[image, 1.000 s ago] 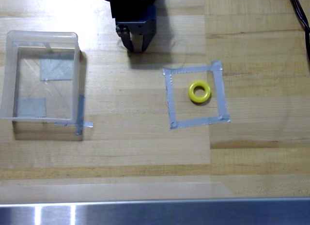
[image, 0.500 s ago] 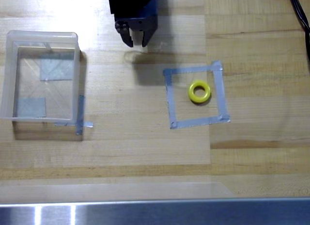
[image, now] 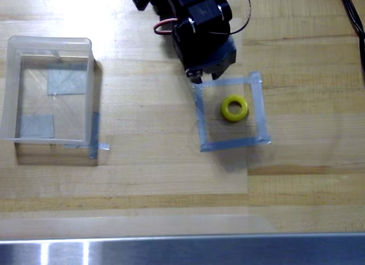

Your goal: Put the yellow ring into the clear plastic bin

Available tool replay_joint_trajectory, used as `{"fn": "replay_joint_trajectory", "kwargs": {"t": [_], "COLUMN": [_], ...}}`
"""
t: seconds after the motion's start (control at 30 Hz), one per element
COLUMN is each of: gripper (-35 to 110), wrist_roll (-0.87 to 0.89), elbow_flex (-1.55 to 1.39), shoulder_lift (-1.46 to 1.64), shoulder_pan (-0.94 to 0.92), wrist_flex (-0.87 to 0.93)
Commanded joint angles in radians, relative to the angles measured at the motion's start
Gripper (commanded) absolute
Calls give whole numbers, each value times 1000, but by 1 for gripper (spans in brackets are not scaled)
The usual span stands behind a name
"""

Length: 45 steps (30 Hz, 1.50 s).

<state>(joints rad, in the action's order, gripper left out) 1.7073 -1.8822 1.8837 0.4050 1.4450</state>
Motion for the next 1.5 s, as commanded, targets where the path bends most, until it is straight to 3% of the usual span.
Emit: {"fn": "replay_joint_trajectory", "kwargs": {"t": [0.0, 0.3, 0.7, 1.47], "gripper": [8, 9, 27, 28], "wrist_roll": [58, 91, 92, 147], "elbow_flex": [161, 255, 92, -40], "shoulder_lift": [-104, -252, -282, -299], "shoulder_pan": [86, 109, 52, 69], "wrist_flex": [5, -28, -219, -368]}}
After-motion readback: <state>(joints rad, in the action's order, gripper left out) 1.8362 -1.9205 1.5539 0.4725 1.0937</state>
